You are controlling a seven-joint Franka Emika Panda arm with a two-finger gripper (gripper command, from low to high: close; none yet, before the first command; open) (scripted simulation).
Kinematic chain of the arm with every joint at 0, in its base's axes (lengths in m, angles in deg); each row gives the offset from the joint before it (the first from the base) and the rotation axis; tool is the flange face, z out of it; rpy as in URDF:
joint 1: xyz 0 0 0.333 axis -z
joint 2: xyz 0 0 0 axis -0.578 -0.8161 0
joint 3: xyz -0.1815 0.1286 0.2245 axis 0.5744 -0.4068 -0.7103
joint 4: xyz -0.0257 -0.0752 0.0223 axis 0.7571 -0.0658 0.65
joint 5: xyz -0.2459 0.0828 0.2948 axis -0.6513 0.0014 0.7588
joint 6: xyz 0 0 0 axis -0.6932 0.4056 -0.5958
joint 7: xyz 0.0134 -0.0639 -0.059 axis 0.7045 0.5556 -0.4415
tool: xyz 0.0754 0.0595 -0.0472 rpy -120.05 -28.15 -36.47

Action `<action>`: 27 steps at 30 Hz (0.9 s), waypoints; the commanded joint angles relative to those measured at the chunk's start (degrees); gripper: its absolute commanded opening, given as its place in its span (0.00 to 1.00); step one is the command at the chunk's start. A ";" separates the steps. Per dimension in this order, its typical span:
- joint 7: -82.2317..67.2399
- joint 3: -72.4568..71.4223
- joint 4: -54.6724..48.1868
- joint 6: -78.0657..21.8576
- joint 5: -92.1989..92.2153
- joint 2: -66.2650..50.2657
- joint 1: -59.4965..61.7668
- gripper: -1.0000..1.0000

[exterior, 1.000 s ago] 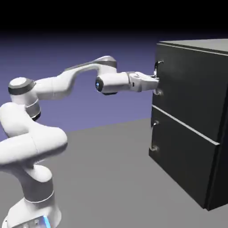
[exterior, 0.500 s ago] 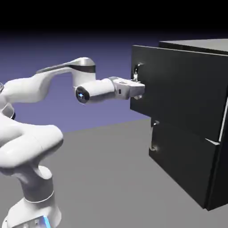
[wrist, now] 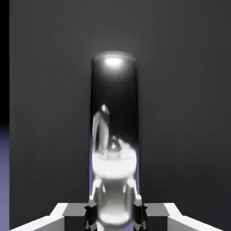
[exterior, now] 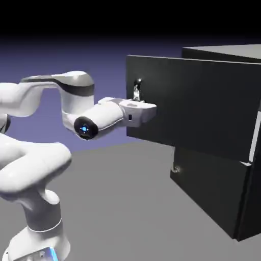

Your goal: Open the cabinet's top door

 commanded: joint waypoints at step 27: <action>-32.78 29.37 -28.72 -37.82 -55.34 -52.39 13.74 0.00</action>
